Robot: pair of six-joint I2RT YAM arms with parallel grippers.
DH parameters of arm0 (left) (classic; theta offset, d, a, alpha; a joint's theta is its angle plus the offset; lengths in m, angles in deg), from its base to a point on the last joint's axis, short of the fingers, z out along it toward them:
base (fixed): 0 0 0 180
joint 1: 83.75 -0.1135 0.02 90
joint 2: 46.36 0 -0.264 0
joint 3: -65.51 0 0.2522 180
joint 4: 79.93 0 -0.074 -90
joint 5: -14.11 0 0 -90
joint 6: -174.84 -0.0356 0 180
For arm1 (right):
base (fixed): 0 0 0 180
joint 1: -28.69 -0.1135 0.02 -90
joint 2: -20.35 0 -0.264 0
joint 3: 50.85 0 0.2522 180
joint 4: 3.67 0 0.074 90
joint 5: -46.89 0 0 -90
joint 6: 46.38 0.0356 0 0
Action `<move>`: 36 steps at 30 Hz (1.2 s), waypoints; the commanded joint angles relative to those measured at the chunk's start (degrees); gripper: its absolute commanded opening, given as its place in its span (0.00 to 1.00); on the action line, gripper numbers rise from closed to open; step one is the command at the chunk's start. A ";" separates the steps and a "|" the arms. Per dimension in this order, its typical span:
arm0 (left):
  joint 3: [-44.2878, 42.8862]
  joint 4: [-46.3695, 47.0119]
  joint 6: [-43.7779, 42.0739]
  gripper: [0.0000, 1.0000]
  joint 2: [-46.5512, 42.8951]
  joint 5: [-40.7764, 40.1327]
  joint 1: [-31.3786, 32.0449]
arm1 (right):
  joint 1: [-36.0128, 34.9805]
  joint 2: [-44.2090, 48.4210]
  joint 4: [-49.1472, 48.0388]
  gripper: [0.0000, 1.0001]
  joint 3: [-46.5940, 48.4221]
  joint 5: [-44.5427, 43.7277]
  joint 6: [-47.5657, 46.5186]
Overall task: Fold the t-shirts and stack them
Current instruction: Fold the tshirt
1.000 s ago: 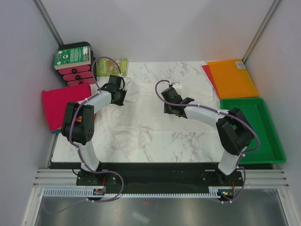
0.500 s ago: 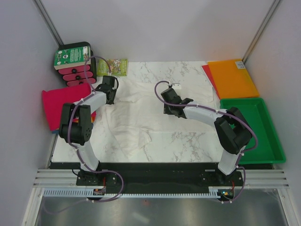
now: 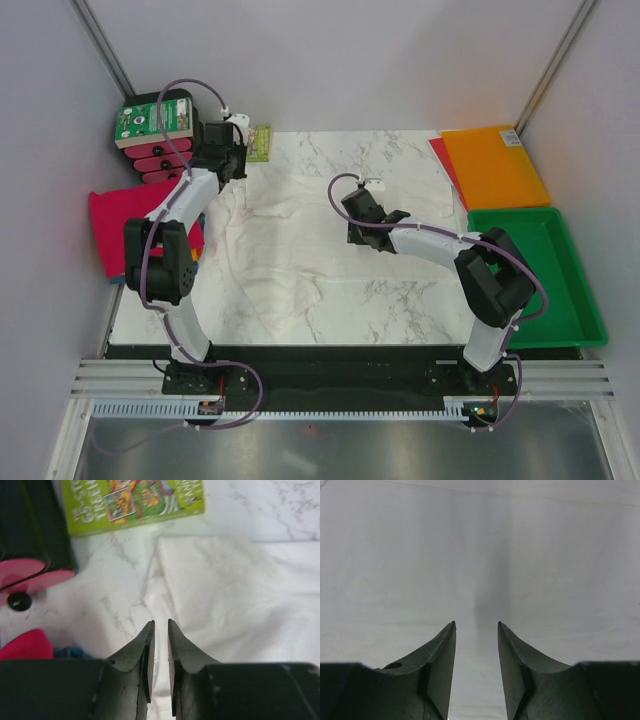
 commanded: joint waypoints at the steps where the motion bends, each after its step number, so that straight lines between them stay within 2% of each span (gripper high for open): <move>1: -4.24 -3.32 3.07 0.22 6.21 7.28 2.77 | -0.32 -0.11 -1.32 0.46 -0.32 -1.00 0.35; 6: -3.37 -5.70 3.33 0.19 6.84 8.70 3.74 | -0.32 -0.99 -1.14 0.46 0.47 -1.09 -0.01; 12: 1.99 -7.80 1.40 0.17 5.34 9.85 3.74 | -0.41 -2.31 -1.14 0.46 1.44 0.22 0.78; 18: 11.04 -8.51 0.00 0.16 0.77 11.86 3.83 | -0.41 -1.52 -1.40 0.46 0.21 0.23 1.40; 26: 13.60 -12.47 -2.91 0.16 0.42 8.97 3.91 | -0.85 0.06 -1.75 0.46 -1.11 0.67 2.19; 29: 13.52 -10.37 -2.12 0.20 -2.82 8.70 2.86 | -0.85 0.24 -1.67 0.47 -0.14 0.58 1.40; 36: 8.68 -7.54 3.15 0.32 -7.06 13.53 1.98 | -2.17 -2.31 -1.14 0.57 7.92 2.77 -1.76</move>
